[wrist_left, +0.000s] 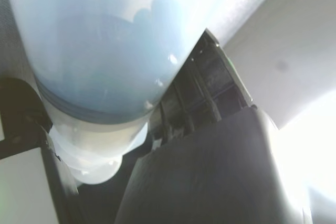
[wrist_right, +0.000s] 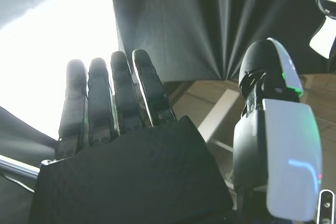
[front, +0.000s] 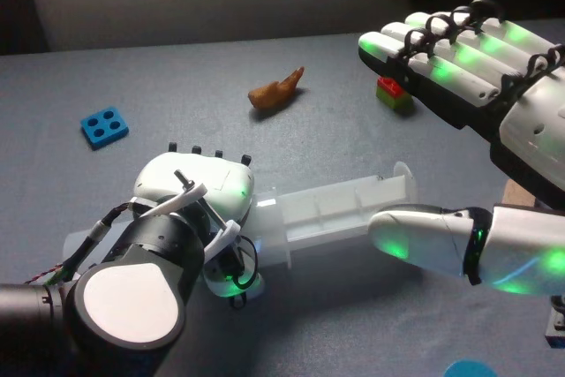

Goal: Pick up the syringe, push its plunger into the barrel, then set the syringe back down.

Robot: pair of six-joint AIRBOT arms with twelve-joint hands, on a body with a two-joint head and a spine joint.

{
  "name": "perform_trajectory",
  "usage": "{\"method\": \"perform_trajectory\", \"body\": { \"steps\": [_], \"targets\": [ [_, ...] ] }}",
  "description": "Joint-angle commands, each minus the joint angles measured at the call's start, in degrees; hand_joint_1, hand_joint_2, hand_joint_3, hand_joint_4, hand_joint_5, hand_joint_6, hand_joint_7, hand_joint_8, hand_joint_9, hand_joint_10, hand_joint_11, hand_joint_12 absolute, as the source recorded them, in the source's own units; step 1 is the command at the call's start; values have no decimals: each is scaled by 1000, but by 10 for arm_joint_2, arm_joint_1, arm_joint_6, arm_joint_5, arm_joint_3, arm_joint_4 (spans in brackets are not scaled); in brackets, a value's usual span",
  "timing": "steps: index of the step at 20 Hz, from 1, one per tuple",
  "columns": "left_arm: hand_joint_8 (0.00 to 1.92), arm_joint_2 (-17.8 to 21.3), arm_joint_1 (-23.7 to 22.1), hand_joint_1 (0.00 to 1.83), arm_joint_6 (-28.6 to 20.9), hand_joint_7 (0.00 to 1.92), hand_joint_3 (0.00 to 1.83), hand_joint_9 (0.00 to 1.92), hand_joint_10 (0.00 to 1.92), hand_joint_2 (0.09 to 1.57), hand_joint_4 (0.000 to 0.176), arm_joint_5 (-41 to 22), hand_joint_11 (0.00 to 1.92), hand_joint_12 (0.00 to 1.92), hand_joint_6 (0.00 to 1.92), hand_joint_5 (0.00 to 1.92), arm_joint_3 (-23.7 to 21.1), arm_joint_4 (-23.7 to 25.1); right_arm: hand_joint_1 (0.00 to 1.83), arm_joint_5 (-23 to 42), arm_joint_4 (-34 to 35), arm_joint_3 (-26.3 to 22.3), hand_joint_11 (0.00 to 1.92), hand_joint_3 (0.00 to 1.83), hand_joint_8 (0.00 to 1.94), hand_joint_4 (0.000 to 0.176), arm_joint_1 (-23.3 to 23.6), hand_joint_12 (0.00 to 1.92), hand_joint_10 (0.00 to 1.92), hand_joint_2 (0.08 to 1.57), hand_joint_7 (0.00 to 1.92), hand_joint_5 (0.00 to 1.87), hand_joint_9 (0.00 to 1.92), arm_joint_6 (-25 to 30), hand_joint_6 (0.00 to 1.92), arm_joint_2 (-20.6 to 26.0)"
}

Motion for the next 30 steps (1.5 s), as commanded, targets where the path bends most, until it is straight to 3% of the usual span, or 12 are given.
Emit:
{"method": "perform_trajectory", "body": {
  "steps": [1,4,5,6,9,12,16,20,24,30],
  "targets": [
    [1093,2,2,1485,8,868,0,896,1170,1128,0,6,726,1630,899,957,-1,41,0,81,-17,-2,0,1,6,0,1,405,7,1044,102,88,95,4,6,-1],
    [1057,20,4,1489,-44,896,0,921,1147,1121,0,-25,697,1604,921,968,-13,111,0,126,-17,-2,0,0,1,0,-16,414,2,1043,96,78,89,9,1,-13],
    [1072,32,5,1397,-73,909,1,901,1235,1122,0,-42,730,1359,949,964,-18,157,0,142,-17,-2,0,3,1,0,-22,416,2,1051,96,84,90,12,3,-17],
    [1133,39,5,1374,-83,872,2,880,1282,1134,0,-49,748,1273,981,944,-20,178,0,143,-17,-2,0,0,0,0,-22,417,2,1044,92,80,89,15,1,-17],
    [1135,70,2,1369,-139,871,0,870,1302,1138,0,-85,747,1248,991,939,-22,258,0,145,3,-3,0,0,1,0,-15,459,2,1043,101,97,99,25,3,-17],
    [1121,99,-9,1367,-155,872,1,855,1319,1140,0,-114,729,1251,996,942,-19,300,0,155,25,-4,0,3,0,0,-10,432,0,1055,86,88,87,33,0,-15],
    [1091,119,-35,1371,-155,901,0,874,1297,1131,0,-181,742,1243,979,944,3,337,0,165,93,-29,0,1,3,0,-3,444,4,1056,92,83,94,62,2,12],
    [1065,130,-67,1374,-155,923,0,901,1271,1127,0,-228,747,1223,986,925,16,355,0,233,182,-67,0,1,0,0,-26,415,1,1057,88,88,81,87,1,19],
    [1074,135,-80,1374,-155,912,1,896,1264,1124,0,-239,747,1219,968,948,21,343,0,246,291,-72,0,0,2,0,-32,399,3,1057,81,80,73,115,2,-17],
    [1104,145,-83,1372,-155,905,0,876,1309,1135,0,-245,743,1259,975,925,25,340,0,267,393,-71,0,0,4,0,-16,449,4,1060,105,107,100,189,2,-70]
  ]
}}
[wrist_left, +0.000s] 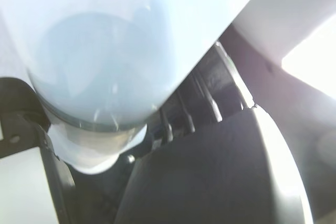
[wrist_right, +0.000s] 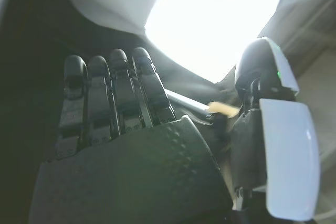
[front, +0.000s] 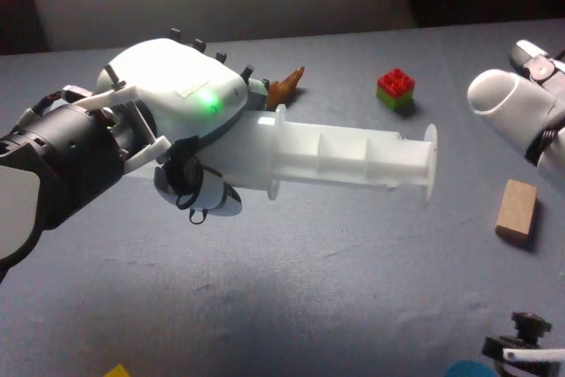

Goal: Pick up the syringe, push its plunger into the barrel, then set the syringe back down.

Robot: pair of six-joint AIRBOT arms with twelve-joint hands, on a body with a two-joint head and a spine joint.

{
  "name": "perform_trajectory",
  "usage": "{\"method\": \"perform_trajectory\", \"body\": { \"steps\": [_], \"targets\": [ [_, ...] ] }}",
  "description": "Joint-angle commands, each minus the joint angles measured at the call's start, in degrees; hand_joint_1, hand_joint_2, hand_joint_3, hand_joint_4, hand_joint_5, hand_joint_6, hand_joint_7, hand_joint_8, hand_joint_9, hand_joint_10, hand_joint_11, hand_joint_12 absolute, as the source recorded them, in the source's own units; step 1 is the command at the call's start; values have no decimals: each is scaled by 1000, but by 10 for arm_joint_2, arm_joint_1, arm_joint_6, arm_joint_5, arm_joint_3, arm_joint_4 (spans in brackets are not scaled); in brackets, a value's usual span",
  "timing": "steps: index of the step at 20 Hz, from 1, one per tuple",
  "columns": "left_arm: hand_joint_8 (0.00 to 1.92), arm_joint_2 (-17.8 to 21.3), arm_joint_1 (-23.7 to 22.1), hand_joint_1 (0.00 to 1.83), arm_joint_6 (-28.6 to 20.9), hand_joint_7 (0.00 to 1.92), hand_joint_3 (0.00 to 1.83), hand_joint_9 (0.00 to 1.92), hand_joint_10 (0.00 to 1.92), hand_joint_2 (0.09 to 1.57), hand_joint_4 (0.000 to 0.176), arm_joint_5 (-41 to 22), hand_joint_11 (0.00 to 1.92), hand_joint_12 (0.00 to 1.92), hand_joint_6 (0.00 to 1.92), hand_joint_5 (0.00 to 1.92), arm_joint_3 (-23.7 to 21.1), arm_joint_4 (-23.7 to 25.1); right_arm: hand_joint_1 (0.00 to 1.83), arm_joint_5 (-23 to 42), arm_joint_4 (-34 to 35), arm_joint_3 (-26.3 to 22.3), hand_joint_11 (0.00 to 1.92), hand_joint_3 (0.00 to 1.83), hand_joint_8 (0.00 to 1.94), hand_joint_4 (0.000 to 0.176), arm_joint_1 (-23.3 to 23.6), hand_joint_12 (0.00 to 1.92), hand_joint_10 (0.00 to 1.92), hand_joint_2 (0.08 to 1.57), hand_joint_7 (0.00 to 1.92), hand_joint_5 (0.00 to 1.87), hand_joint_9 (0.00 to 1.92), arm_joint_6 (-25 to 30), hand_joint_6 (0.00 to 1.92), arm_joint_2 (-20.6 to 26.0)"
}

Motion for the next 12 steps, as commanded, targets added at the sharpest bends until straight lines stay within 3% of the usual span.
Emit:
{"method": "perform_trajectory", "body": {
  "steps": [1,3,5,12],
  "targets": [
    [1105,4,-9,1372,1,908,0,876,1303,1133,0,47,739,1257,968,932,3,28,0,56,-28,0,0,0,2,0,11,464,3,1057,106,107,102,28,1,-2],
    [1117,7,-8,1371,1,898,1,872,1309,1135,0,46,736,1249,976,925,6,28,0,55,-6,0,0,0,3,0,25,459,2,1054,107,105,103,101,2,-18],
    [1089,7,-8,1372,1,910,0,879,1300,1132,0,44,741,1248,978,929,11,27,0,70,-4,2,0,0,2,0,32,436,1,1047,95,90,93,140,0,-33],
    [1090,7,-8,1374,0,914,0,895,1273,1127,0,42,751,1226,971,934,22,16,0,59,7,23,0,0,7,0,28,509,6,1039,121,114,114,130,6,-88]
  ]
}}
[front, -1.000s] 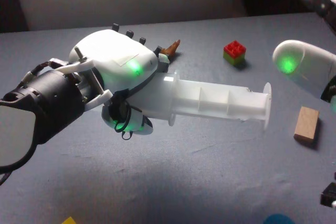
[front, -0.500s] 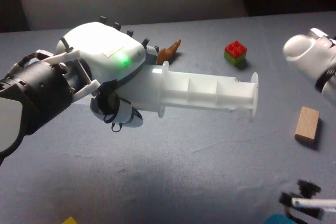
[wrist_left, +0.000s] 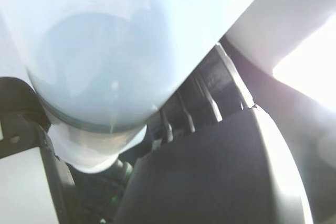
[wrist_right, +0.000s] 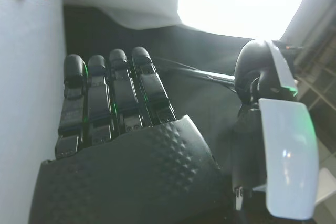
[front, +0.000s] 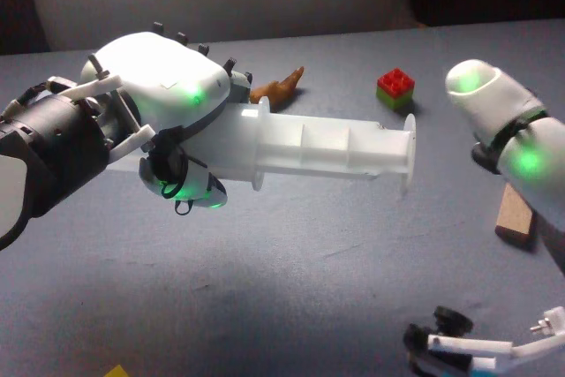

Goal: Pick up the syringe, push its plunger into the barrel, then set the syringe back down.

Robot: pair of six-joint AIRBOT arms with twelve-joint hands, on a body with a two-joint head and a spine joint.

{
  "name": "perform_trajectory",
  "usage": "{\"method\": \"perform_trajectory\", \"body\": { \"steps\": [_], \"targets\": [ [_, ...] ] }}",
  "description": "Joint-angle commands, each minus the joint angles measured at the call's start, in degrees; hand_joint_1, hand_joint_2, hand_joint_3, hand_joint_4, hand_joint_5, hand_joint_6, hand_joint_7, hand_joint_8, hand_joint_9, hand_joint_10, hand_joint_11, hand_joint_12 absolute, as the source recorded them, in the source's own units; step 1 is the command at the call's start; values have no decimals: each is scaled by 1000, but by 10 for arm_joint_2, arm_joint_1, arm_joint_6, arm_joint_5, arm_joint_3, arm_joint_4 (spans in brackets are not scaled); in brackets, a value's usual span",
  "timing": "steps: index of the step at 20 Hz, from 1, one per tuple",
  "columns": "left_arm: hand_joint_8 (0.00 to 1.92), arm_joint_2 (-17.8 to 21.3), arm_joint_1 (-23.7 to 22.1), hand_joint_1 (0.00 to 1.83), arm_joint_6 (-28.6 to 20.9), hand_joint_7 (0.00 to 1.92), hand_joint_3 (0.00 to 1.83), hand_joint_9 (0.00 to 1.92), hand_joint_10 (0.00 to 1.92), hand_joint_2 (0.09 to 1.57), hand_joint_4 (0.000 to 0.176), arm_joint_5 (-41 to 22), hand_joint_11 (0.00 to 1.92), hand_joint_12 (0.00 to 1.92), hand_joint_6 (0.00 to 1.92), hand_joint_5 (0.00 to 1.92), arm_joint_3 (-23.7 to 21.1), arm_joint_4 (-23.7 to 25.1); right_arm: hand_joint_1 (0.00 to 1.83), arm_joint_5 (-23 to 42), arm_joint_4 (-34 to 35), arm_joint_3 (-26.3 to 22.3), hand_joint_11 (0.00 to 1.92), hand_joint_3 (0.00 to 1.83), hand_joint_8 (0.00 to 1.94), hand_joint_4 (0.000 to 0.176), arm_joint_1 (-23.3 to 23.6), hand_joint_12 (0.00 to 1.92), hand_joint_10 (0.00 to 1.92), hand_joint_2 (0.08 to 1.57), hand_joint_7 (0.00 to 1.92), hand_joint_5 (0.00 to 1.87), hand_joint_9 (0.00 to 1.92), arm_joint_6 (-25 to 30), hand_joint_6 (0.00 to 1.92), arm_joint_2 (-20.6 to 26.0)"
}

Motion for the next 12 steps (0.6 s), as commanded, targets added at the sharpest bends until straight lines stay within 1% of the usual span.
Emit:
{"method": "perform_trajectory", "body": {
  "steps": [1,3,6,8,10,12],
  "targets": [
    [1095,3,-9,1374,0,911,0,891,1277,1127,0,52,752,1226,957,943,2,20,0,36,-23,4,0,0,2,0,10,493,2,1038,114,108,108,2,2,-1],
    [1107,3,-11,1372,0,904,1,875,1300,1131,0,54,742,1247,967,937,1,13,0,15,17,9,0,1,0,0,24,488,1,1042,108,99,106,0,0,-7],
    [1068,3,-14,1374,0,925,0,886,1282,1124,0,55,729,1262,949,953,0,12,0,11,18,16,0,1,0,0,26,440,0,1042,90,87,84,-1,0,-19],
    [1090,3,-14,1372,0,913,1,875,1295,1128,0,55,738,1257,962,948,-1,11,0,7,19,18,0,0,5,0,26,508,7,1036,113,106,109,-2,4,-25],
    [1066,4,-14,1374,0,929,0,875,1296,1122,0,53,741,1257,914,976,-2,10,0,6,19,23,0,2,0,0,30,458,1,1052,106,98,103,-3,1,-34],
    [1065,4,-14,1374,0,924,0,876,1288,1123,0,53,739,1262,941,969,-1,8,0,3,19,33,0,1,3,0,38,468,3,1051,118,101,112,-5,1,-43]
  ]
}}
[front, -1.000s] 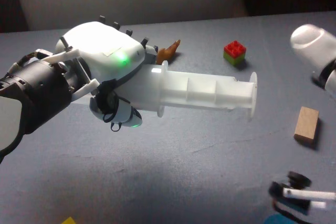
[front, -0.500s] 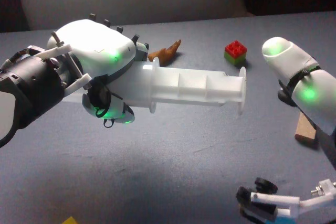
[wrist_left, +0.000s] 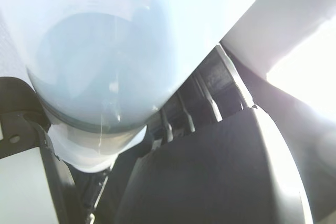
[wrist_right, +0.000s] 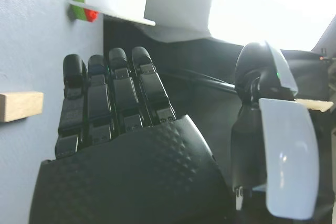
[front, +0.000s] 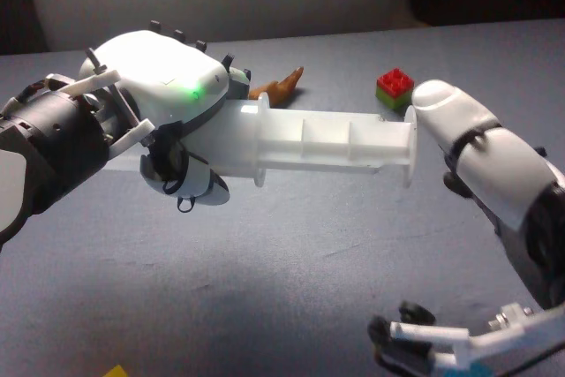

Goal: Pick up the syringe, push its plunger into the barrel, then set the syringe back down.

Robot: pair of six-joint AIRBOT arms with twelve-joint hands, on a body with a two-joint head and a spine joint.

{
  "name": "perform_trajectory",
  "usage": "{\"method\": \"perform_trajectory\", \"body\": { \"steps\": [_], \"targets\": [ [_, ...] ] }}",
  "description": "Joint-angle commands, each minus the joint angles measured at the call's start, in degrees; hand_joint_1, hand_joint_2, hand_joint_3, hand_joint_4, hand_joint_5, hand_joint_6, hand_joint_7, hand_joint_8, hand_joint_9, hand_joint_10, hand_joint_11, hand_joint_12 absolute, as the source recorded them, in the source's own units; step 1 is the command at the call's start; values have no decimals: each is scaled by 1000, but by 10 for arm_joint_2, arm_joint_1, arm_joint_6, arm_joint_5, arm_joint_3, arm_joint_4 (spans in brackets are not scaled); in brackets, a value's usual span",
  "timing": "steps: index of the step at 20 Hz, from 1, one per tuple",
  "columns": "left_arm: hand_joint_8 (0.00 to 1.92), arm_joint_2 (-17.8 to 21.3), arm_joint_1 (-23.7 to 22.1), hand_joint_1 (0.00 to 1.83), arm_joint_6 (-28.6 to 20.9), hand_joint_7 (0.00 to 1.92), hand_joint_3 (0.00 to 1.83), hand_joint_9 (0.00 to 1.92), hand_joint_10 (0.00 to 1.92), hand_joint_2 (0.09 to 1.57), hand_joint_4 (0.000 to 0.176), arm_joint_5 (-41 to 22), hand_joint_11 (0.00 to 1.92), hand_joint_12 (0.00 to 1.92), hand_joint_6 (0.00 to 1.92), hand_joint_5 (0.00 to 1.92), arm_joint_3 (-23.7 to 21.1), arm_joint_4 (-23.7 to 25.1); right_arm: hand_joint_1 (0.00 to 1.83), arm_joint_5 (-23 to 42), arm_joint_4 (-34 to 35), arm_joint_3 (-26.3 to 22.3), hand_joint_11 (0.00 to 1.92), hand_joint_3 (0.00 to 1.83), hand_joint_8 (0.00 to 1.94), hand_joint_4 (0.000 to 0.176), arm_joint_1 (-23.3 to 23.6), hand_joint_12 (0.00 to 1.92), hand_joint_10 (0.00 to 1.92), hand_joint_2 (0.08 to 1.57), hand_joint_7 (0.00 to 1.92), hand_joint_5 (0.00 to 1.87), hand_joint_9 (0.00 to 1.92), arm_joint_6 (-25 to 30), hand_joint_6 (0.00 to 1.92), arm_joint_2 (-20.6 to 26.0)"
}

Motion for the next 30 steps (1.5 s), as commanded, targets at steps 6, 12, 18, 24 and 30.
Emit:
{"method": "perform_trajectory", "body": {
  "steps": [6,12,18,24,30],
  "targets": [
    [1032,4,-15,1376,0,939,0,902,1259,1116,0,50,778,1251,938,971,2,24,0,-12,-58,23,0,1,0,0,21,489,0,1049,120,110,110,2,0,-20],
    [1098,3,-17,1373,1,906,0,888,1289,1128,0,47,782,1296,954,947,1,24,0,-3,-87,43,0,0,2,0,28,518,3,1039,122,117,114,-1,2,-57],
    [1119,3,-17,1374,0,897,0,901,1284,1131,0,47,802,1259,971,924,0,24,0,-7,-90,47,0,2,3,0,48,504,3,1046,111,103,107,-6,0,-79],
    [1091,4,-21,1374,0,911,0,905,1278,1127,0,47,799,1283,970,929,0,24,0,-36,-98,55,0,2,6,0,60,529,6,1050,117,109,113,-11,6,-102],
    [1059,4,-21,1375,0,929,0,903,1274,1122,0,47,771,1285,955,945,0,24,0,-64,-102,72,0,1,0,0,82,433,0,1049,94,89,89,-12,1,-130]
  ]
}}
